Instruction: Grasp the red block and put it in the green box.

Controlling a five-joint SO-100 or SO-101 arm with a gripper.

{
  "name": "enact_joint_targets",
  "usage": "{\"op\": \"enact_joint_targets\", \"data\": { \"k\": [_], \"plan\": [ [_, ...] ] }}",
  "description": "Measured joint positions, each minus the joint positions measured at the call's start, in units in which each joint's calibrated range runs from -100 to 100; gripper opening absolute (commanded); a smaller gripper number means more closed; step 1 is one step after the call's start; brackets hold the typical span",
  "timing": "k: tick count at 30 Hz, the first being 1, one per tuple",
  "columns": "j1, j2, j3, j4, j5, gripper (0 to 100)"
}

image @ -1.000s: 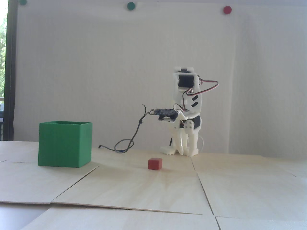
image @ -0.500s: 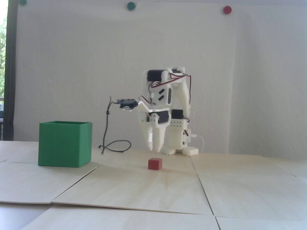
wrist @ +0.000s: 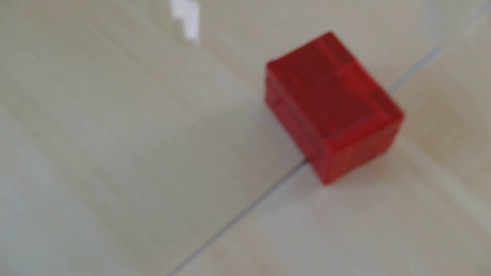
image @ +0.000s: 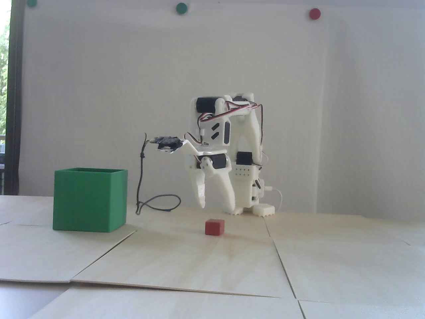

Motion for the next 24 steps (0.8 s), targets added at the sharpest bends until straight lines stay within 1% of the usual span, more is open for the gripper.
{"op": "enact_joint_targets", "data": {
  "k": [6, 16, 24],
  "plan": [
    [-3.0, 0.0, 0.0, 0.0, 0.0, 42],
    [-3.4, 4.6, 3.1, -5.9, 0.2, 43],
    [-3.4, 6.7, 3.1, -6.7, -1.2, 42]
  ]
}}
